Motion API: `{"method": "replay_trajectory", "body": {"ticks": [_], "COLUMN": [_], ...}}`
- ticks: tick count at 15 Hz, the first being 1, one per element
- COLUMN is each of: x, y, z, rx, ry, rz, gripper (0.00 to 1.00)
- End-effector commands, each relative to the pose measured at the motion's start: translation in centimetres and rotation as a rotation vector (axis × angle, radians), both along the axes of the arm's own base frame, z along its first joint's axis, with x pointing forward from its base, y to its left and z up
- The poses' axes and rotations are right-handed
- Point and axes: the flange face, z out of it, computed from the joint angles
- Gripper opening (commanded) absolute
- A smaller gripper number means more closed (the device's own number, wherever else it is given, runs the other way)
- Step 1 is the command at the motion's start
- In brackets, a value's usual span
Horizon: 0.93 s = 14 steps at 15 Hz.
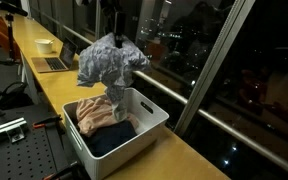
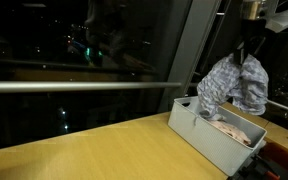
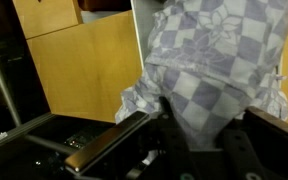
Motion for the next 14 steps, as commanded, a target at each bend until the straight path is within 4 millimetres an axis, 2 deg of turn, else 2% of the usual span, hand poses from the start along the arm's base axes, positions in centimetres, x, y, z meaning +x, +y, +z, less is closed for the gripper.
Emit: {"method": "replay_trajectory", "body": {"ticks": [1, 3, 10, 14], "x": [-1.1, -1.1, 1.6, 4.2], "y": [-2.5, -3.6, -5.7, -5.8], "z": [-0.3, -0.8, -2.7, -3.9], "rx": [0.002, 0.0, 0.014, 0.083], "ry": [-0.004, 0.006, 0.009, -0.035], "rz": [-0.016, -0.029, -0.018, 0.058], "gripper": [0.04, 0.04, 0.04, 0.04]}}
